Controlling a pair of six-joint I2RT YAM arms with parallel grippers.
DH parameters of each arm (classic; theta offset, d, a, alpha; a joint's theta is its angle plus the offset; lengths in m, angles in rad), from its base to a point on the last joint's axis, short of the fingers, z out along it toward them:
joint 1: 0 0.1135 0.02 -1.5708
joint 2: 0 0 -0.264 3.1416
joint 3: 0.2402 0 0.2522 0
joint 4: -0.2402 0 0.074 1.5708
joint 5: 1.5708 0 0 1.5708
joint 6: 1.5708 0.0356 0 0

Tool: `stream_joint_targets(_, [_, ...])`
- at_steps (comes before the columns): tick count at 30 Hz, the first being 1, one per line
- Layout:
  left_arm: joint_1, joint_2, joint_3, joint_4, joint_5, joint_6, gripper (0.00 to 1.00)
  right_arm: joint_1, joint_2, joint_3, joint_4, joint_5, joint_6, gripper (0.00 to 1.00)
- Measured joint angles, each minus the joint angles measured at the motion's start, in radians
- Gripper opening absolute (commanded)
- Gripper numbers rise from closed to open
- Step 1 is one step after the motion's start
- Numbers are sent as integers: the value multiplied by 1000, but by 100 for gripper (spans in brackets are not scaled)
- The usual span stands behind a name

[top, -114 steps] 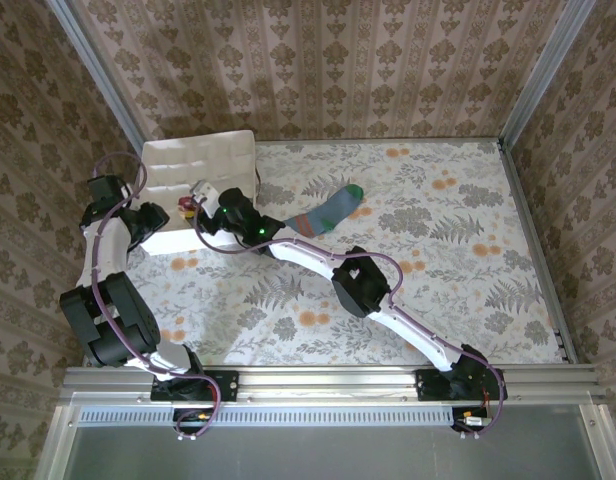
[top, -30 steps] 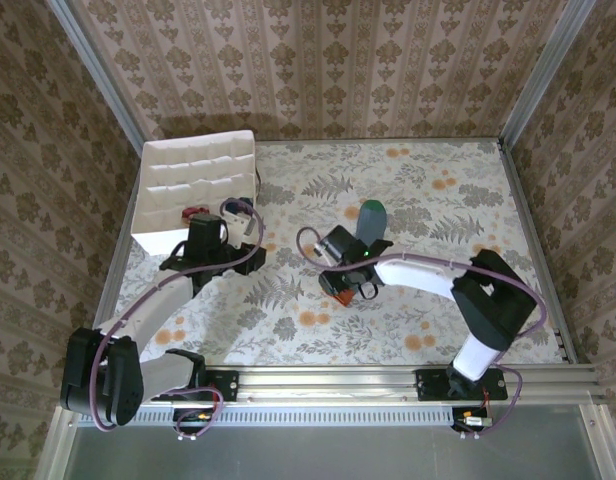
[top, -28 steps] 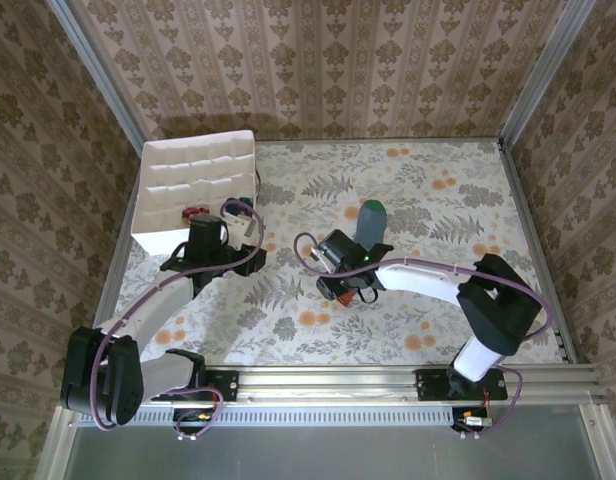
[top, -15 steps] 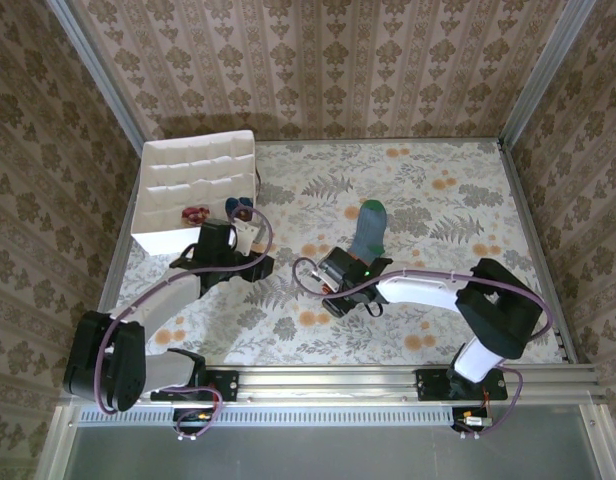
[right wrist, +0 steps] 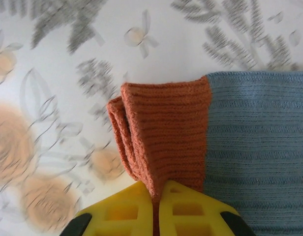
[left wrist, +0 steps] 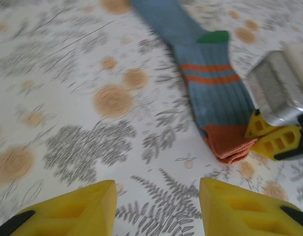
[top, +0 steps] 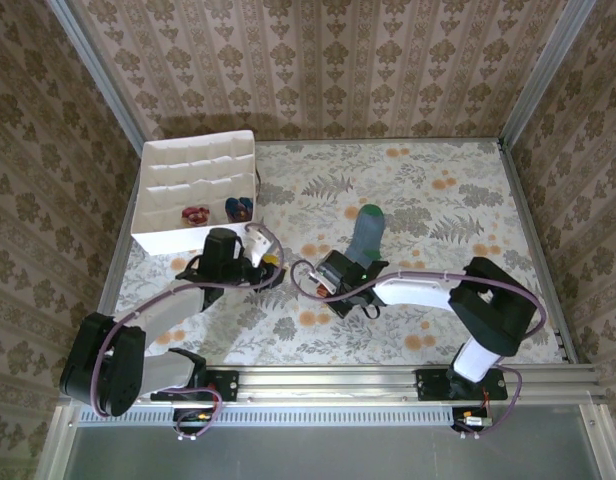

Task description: Roll the socks

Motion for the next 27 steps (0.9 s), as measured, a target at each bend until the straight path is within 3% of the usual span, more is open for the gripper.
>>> stream_joint_targets(6, [-92,24,-8,127,132,252,45,-15,-40,-45,3,-146,11,4])
stream_joint_targets(11, [-146,82,-8,167,179,388,46,-40,-56,-74,18,-249,29,4])
stream_joint_targets(20, [-288,127,-45,197,182,507,49,-151,-90,-156,96,-454,92,3])
stream_joint_targets(27, [-304,219,-45,227,179,529,49,-161,-92,-160,95,-526,106,3])
